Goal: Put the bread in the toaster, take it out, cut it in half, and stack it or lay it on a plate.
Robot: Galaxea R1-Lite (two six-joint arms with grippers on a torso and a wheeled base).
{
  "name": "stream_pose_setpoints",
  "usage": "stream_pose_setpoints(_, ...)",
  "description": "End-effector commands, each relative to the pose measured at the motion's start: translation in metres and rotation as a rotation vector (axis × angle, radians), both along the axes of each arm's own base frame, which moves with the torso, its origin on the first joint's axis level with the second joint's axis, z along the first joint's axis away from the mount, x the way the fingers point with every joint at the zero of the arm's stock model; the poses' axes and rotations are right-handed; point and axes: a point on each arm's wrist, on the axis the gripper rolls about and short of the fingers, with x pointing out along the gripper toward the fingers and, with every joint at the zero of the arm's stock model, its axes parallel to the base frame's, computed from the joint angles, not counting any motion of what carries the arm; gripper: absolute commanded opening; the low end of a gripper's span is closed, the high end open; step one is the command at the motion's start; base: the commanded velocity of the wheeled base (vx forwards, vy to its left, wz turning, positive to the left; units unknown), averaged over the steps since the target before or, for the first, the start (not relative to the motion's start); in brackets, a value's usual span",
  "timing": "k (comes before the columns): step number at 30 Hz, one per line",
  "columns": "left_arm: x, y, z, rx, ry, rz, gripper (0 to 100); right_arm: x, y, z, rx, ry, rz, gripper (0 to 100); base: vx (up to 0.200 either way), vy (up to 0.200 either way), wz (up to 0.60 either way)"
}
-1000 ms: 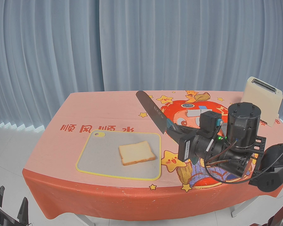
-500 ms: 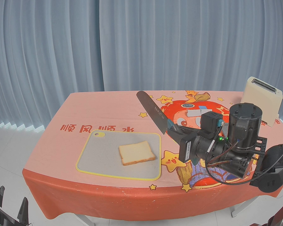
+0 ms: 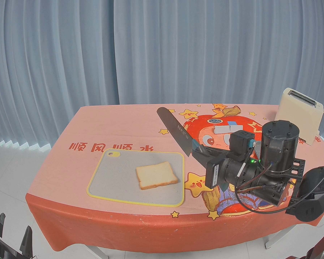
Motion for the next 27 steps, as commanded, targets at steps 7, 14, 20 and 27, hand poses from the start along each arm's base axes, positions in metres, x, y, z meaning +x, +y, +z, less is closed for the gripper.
stream_pose_setpoints(7,0.001,0.000,-0.005,0.001,0.016,0.002,100,0.000,0.000,-0.003,-0.006,0.007,0.000,0,0.000,0.000,0.00)
stream_pose_setpoints(14,0.001,0.000,-0.005,-0.005,0.012,0.002,100,0.002,0.002,-0.006,-0.012,0.017,-0.001,0,0.000,0.000,0.00)
stream_pose_setpoints(20,0.001,0.000,-0.005,-0.001,0.014,-0.001,100,-0.001,0.005,-0.010,-0.021,0.025,0.011,0,0.000,0.000,0.00)
stream_pose_setpoints(27,0.001,0.000,-0.004,0.004,0.013,-0.001,100,-0.009,0.012,-0.016,-0.035,0.041,0.047,0,0.000,0.000,0.00)
